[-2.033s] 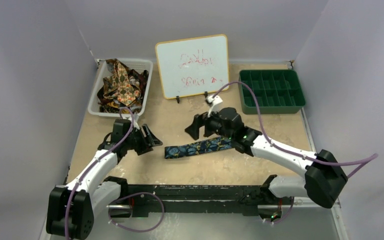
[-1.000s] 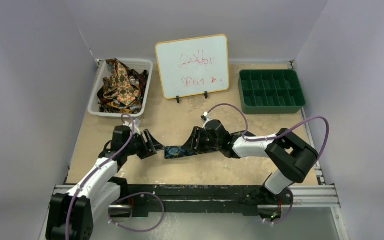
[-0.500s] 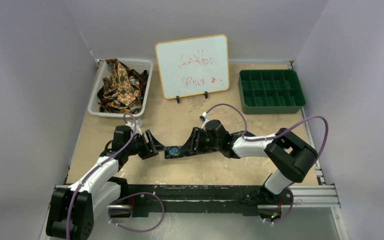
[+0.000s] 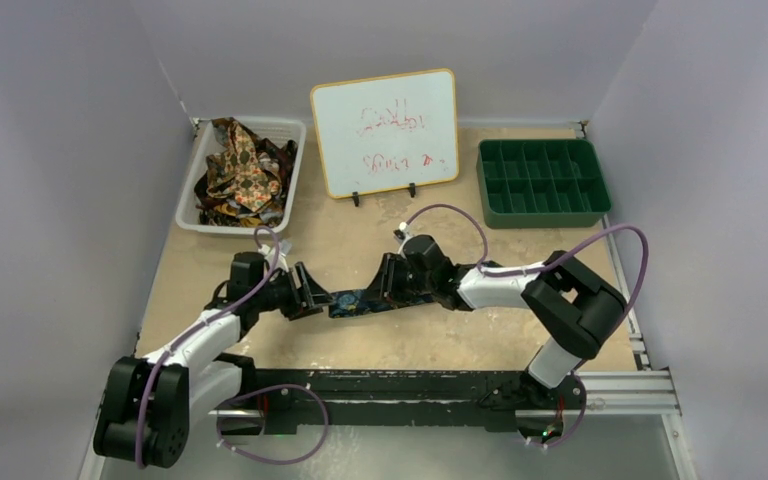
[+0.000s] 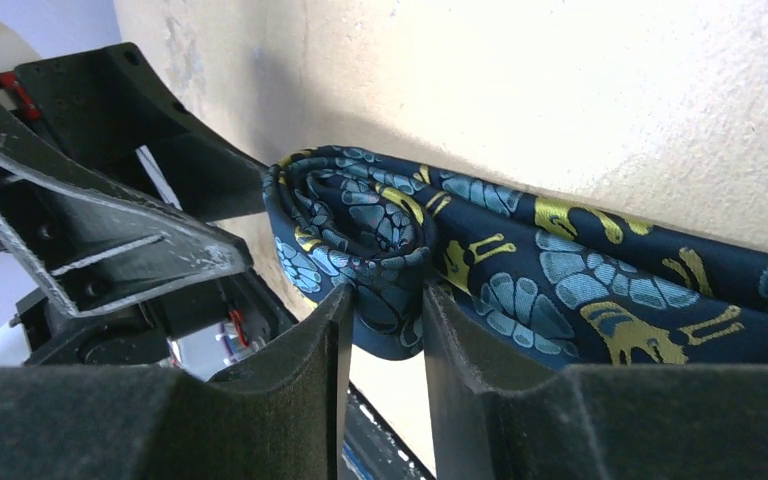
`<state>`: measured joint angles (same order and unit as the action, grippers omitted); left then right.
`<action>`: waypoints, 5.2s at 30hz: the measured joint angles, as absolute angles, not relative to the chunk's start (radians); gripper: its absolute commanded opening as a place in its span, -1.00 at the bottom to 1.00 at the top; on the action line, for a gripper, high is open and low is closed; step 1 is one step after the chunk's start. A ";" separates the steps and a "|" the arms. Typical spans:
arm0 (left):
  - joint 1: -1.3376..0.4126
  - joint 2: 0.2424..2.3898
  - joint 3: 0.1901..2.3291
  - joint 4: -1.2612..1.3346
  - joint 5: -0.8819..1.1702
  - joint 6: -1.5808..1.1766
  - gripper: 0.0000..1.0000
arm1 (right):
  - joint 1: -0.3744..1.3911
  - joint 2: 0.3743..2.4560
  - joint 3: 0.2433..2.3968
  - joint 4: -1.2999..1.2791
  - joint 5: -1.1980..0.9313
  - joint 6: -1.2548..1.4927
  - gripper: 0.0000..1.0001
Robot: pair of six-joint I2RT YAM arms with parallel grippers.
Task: Roll the ties
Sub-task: Roll the tie at the center of the board.
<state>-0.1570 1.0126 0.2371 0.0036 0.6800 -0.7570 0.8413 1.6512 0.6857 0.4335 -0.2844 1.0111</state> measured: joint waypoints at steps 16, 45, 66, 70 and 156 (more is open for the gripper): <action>-0.157 1.056 0.230 0.039 0.700 -0.740 0.07 | 0.828 1.723 0.744 0.361 -0.286 0.980 -0.47; -0.157 1.206 0.129 0.388 0.725 -0.900 0.06 | 0.801 1.812 0.768 0.439 -0.381 0.991 -0.67; -0.157 1.199 0.128 0.409 0.666 -0.918 -0.94 | 0.793 1.810 0.782 0.432 -0.420 0.986 -0.19; -0.157 1.133 0.187 0.281 0.620 -0.868 -1.00 | 0.793 1.744 0.796 0.334 -0.384 0.941 -0.14; -0.827 1.571 1.119 -0.867 -0.600 -0.693 -1.00 | 0.658 1.539 0.807 0.099 0.010 0.990 -0.52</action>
<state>-0.8268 1.5715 1.1187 -0.8669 -0.5999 -0.6930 0.6582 1.5394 0.8066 0.0990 0.0097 0.9901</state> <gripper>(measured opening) 0.143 0.231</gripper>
